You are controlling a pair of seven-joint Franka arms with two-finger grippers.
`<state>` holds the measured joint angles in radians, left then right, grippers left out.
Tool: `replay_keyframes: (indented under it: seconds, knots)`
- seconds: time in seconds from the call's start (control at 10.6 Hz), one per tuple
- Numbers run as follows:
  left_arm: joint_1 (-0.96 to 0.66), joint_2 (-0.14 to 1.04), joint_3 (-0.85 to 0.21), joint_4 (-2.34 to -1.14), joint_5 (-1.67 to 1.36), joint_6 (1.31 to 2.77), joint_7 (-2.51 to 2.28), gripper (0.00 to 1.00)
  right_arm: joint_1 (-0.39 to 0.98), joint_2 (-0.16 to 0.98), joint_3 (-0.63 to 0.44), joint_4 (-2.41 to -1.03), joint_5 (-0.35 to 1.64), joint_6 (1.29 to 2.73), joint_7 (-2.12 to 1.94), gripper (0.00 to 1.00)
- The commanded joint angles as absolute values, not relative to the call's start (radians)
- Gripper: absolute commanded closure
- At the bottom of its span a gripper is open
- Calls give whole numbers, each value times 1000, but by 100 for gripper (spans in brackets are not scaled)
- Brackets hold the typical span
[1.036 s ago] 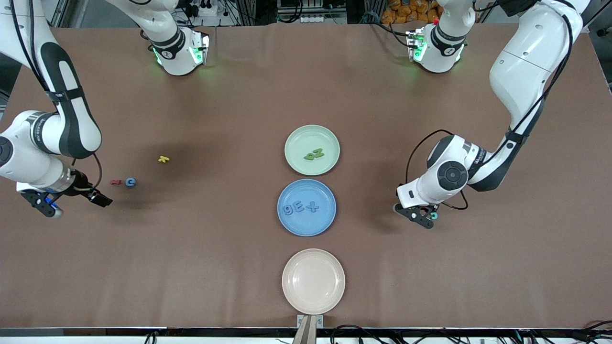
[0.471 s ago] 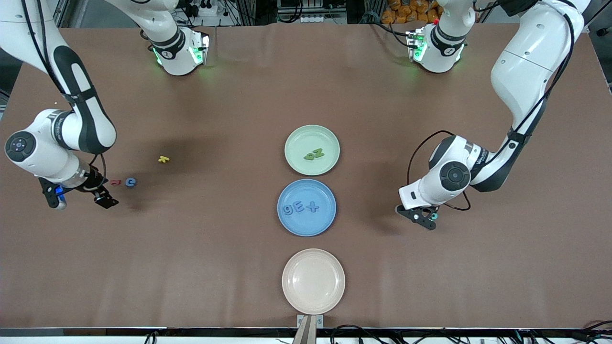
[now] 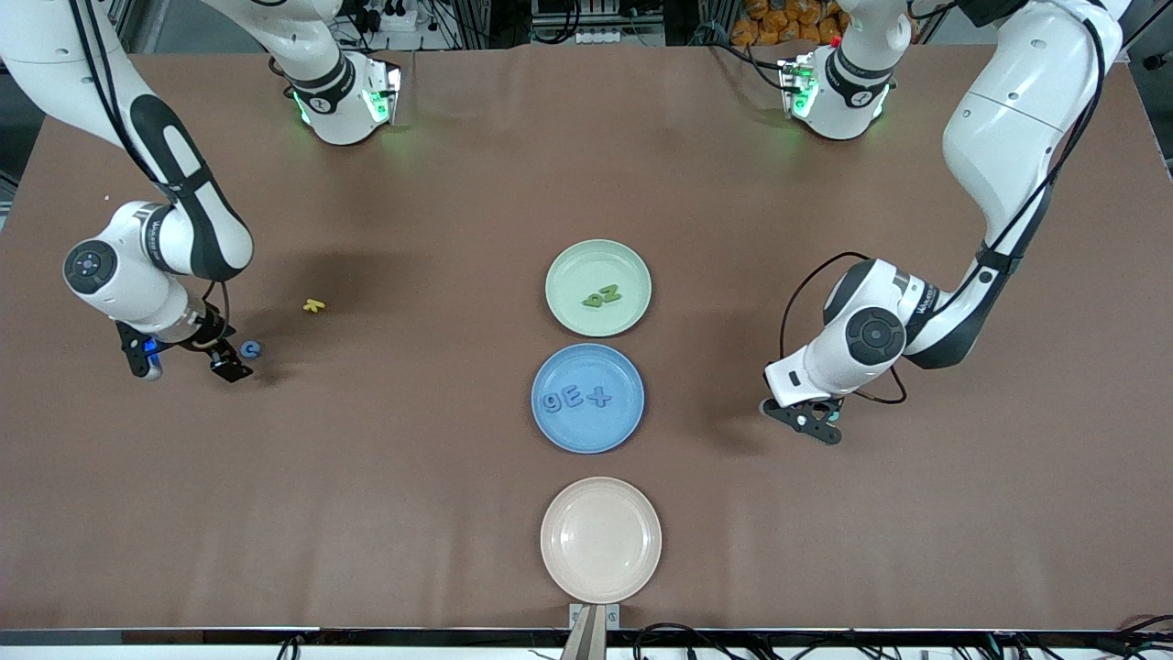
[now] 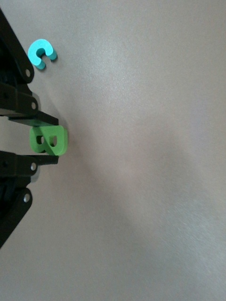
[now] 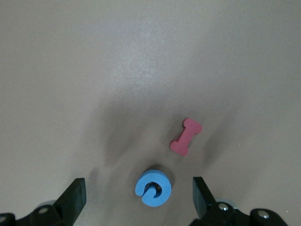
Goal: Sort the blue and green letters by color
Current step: 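Place the green B on the green plate while the right gripper grasps c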
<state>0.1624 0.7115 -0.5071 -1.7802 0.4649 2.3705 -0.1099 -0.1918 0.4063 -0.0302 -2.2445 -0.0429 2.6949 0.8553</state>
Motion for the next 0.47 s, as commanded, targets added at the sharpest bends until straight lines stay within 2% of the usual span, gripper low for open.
replay_keyframes:
  seconds: [0.0,0.09,0.19,0.38]
  knots:
    - [117,684,-570,-1792,472,2335,-341,100,-193,425,-29,-2305,-31,2793,871,0]
    - [60,678,-577,-1787,472,2323,-450,100,-199,434,-29,-2310,-31,2802,870,14]
    - [-1,677,-577,-1781,472,2319,-559,100,-202,440,-29,-2309,-31,2803,870,39]
    - [-98,678,-577,-1752,472,2310,-726,100,-202,440,-28,-2303,-23,2798,867,100]
